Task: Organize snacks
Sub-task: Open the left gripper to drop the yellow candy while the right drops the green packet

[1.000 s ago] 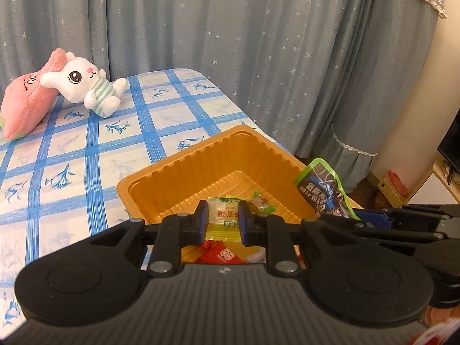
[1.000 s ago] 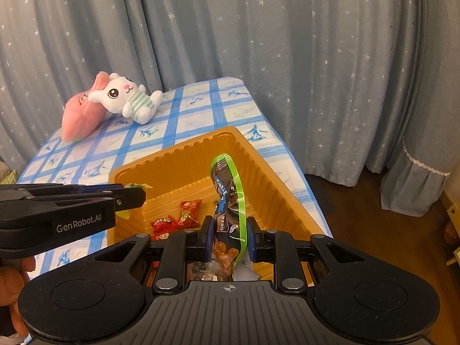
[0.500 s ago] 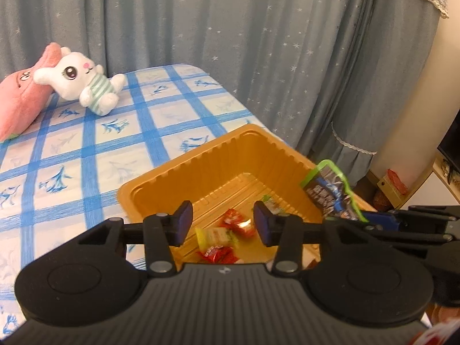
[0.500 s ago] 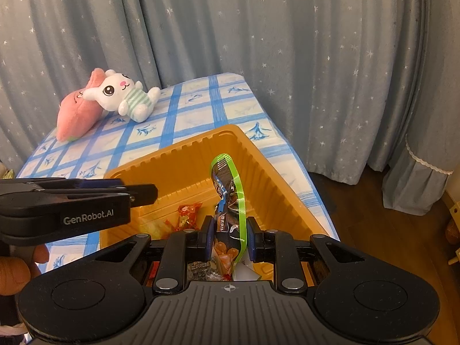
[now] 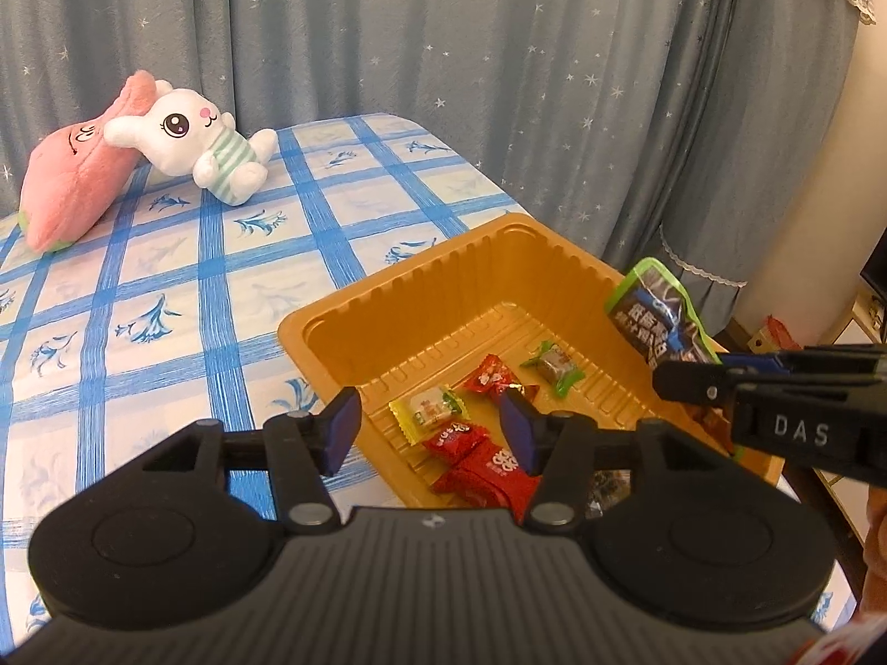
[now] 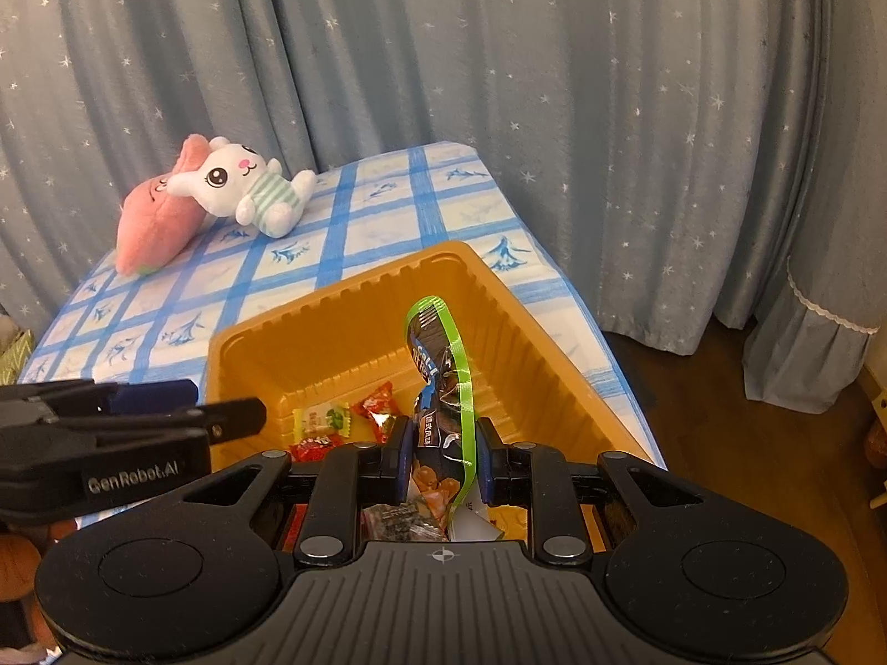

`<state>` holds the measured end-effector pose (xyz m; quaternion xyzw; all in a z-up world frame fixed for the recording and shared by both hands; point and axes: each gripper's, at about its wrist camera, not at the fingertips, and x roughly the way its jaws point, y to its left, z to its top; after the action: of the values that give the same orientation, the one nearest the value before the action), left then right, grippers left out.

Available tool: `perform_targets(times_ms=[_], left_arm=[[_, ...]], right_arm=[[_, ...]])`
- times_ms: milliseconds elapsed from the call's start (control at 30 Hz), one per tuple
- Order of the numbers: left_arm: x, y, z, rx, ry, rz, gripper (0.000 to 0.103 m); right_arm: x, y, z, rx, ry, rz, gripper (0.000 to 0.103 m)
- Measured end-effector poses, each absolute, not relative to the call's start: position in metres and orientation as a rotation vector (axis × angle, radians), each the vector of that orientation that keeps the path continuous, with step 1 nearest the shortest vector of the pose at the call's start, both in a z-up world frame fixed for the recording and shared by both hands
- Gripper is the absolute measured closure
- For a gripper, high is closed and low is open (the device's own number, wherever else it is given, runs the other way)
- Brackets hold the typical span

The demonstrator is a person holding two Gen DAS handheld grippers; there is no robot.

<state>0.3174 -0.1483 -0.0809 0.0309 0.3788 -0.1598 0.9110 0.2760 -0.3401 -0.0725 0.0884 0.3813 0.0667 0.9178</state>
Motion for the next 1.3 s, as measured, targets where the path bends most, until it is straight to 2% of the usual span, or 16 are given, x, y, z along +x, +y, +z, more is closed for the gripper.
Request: perform_targets(times_ms=[533, 667, 733, 800, 933, 1300], left_arm=[[0.316, -0.135, -0.079, 0.055, 0.759, -0.298, 0.043], [0.313, -0.130, -0.080, 0.054, 0.760, -0.285, 0.037], [0.311, -0.127, -0.080, 0.054, 0.761, -0.279, 0.035], [0.308, -0.124, -0.080, 0.050, 0.760, -0.270, 0.033], [0.299, -0.121, -0.078, 0.036, 0.759, -0.258, 0.029], [0.258, -0.119, -0.056, 0.027, 0.742, -0.247, 0.006]], right_arm=[[0.285, -0.330, -0.069, 0.188, 0.776, 0.158, 0.080], [0.296, -0.335, -0.073, 0.272, 0.772, 0.184, 0.079], [0.298, -0.341, -0.074, 0.297, 0.775, 0.177, 0.073], [0.294, -0.345, -0.073, 0.294, 0.770, 0.152, 0.051], [0.281, -0.349, -0.072, 0.280, 0.785, 0.126, 0.048], [0.235, -0.348, -0.057, 0.288, 0.794, 0.098, 0.032]])
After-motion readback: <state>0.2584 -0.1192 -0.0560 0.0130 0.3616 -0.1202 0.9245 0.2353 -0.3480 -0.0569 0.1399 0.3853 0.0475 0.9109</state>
